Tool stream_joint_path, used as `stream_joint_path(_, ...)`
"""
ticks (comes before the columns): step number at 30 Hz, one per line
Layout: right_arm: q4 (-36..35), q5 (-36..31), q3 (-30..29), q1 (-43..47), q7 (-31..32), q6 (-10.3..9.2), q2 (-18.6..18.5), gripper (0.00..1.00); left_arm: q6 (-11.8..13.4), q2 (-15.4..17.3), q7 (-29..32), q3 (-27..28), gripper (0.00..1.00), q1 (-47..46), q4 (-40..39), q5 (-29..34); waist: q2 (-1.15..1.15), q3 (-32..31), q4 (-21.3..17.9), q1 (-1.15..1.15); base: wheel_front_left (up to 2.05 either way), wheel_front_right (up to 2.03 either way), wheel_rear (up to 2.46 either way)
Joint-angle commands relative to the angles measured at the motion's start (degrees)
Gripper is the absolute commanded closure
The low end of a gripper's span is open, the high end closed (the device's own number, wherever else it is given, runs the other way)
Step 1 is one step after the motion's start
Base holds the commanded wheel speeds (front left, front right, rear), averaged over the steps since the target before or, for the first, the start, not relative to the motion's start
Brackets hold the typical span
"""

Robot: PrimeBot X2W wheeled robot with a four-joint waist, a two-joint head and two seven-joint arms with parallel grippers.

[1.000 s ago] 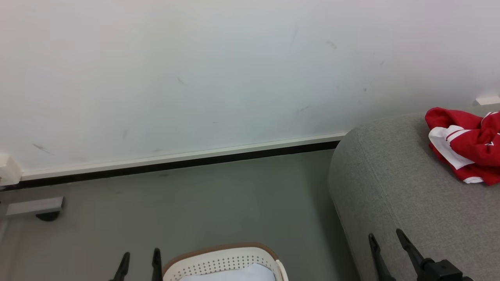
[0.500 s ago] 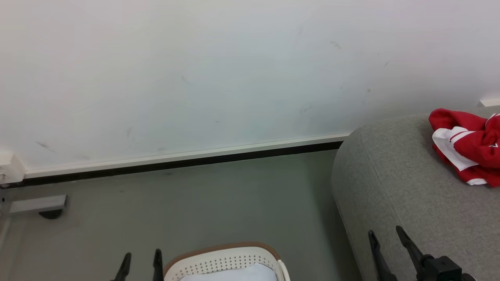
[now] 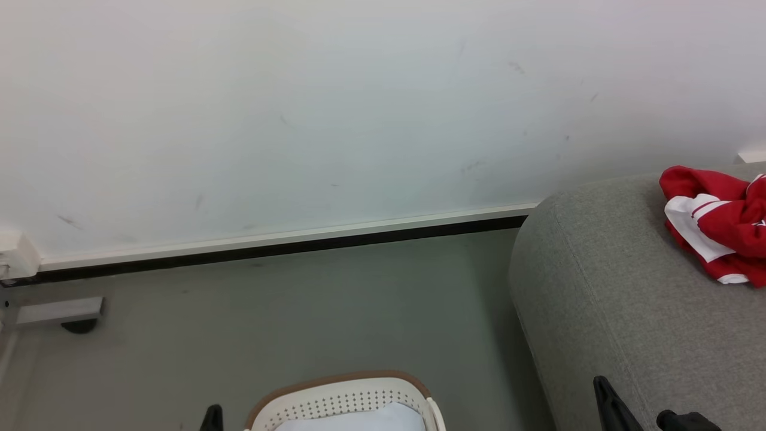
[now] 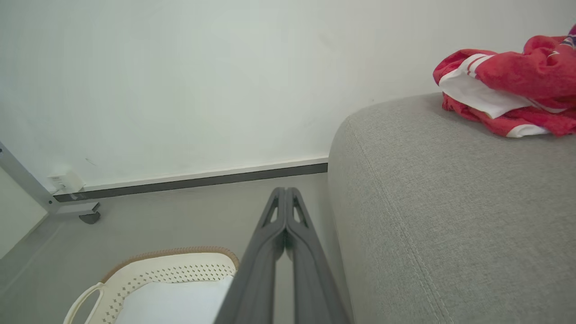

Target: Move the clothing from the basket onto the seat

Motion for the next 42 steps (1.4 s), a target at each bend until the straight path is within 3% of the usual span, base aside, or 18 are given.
stream_joint_path(1, -1.3, 2.4, -0.6, -1.2, 0.4, -0.01, 0.0, 1.00, -0.4, 0.1, 0.4, 0.5, 1.00, -1.3, -0.7, -2.4, 0.00, 0.0, 0.0, 0.00, 0.00, 0.00, 0.00)
stream_joint_path(19, -3.6, 20.0, -3.7, -2.1, 5.1, -0.03, -0.1, 1.00, -2.6, 0.2, 4.9, 2.5, 1.00, -3.8, -1.1, -20.2, 0.00, 0.4, 0.4, 0.00, 0.00, 0.00, 0.00)
stream_joint_path(42, -6.0, 37.8, -6.9, -2.9, 9.9, -0.05, -0.1, 1.00, -4.8, 0.3, 9.6, 4.7, 1.00, -6.4, -1.2, -38.1, 0.00, 0.9, 0.9, 0.00, 0.00, 0.00, 0.00)
